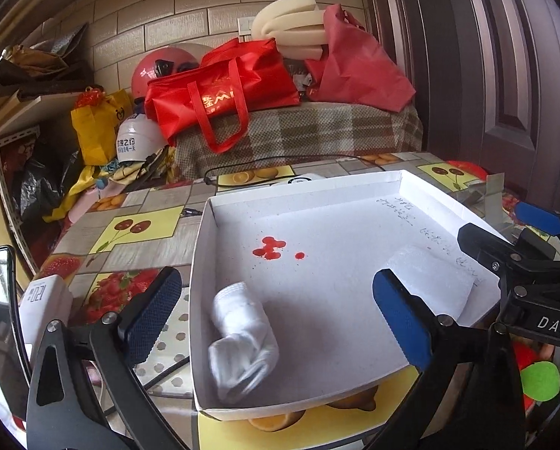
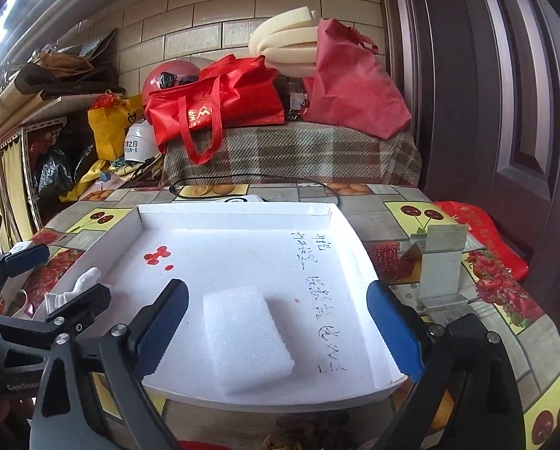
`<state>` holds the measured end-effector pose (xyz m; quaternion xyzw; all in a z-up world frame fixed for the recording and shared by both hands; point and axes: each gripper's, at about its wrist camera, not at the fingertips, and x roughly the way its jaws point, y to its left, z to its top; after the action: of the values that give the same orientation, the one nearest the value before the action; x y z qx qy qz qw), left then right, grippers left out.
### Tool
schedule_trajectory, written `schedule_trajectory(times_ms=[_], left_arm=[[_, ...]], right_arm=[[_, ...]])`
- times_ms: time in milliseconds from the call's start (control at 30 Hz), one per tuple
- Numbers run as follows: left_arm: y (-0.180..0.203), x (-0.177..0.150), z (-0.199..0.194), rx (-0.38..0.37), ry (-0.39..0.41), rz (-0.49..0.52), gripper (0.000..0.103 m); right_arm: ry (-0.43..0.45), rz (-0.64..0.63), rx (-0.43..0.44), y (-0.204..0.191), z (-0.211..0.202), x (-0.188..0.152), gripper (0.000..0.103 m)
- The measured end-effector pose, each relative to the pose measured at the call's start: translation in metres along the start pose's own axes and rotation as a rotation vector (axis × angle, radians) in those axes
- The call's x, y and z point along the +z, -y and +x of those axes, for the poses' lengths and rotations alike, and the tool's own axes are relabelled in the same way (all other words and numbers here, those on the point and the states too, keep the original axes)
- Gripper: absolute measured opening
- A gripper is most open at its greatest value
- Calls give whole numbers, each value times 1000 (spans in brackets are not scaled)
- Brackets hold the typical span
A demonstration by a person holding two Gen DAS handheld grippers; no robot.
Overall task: Organize soft objects
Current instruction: 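Move both grippers back to the yellow sponges on the table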
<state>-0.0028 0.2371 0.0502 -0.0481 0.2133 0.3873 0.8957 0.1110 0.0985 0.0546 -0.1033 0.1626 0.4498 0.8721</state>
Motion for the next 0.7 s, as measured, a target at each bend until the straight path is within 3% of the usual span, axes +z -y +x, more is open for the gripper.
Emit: schedule_trajectory(times_ms=[133, 400, 533, 700], left_arm=[[-8, -2, -14, 18, 67, -43, 103], [-20, -10, -40, 31, 115, -113, 103], [-22, -21, -68, 3, 168, -120, 103], [-27, -37, -101, -52, 160, -110, 103]], right_arm=[[57, 6, -18, 1, -10, 1, 103], [111, 10, -56, 2, -35, -7, 103], [115, 44, -82, 13, -54, -16, 103], [103, 41, -74, 24, -79, -26, 103]])
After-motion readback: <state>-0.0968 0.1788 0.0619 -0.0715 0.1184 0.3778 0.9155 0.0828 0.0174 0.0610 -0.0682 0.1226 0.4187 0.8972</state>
